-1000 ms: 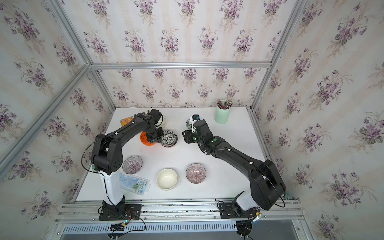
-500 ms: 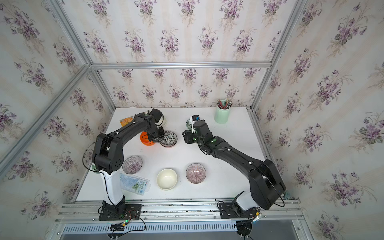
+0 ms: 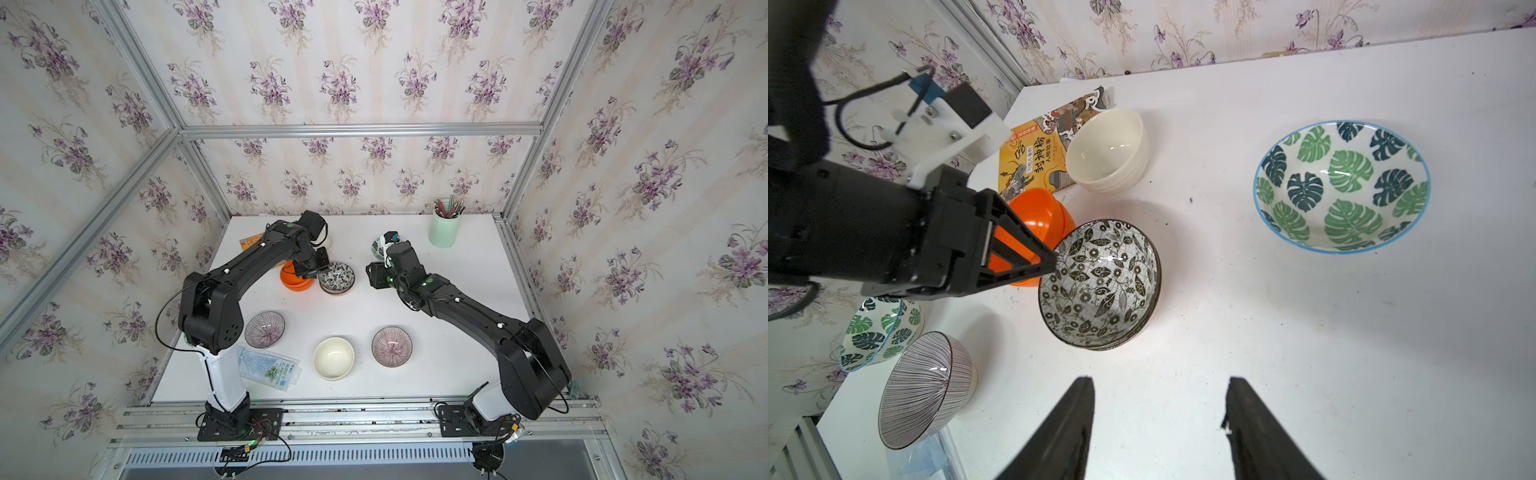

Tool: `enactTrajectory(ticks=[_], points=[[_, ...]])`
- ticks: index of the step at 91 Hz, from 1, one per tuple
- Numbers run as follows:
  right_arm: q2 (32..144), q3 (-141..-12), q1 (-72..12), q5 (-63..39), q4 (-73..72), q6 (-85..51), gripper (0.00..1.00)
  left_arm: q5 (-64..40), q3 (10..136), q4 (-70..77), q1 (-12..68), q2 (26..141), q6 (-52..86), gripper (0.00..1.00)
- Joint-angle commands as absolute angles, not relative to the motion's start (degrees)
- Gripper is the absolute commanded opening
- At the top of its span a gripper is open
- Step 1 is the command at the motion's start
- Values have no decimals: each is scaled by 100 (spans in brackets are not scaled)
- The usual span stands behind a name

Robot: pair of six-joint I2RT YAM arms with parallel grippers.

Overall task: Stack the bowls
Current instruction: Place the bowl on the bowl.

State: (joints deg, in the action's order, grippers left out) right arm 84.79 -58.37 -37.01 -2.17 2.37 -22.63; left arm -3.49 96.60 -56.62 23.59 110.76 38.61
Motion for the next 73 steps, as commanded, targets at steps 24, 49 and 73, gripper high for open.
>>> enactTrajectory(ticks=[24,49,73], points=[[8564,-5786,-3330,-308,81,-2298,55,220,9471,-5882,2443,11064,3546,15],[8640,-5652,-3321,-325,1,-2329,54,176,9451,-5641,2460,11218,3564,14],[8691,-5615,-3306,-344,-30,-2329,54,159,9519,-5649,2459,11477,3542,13]])
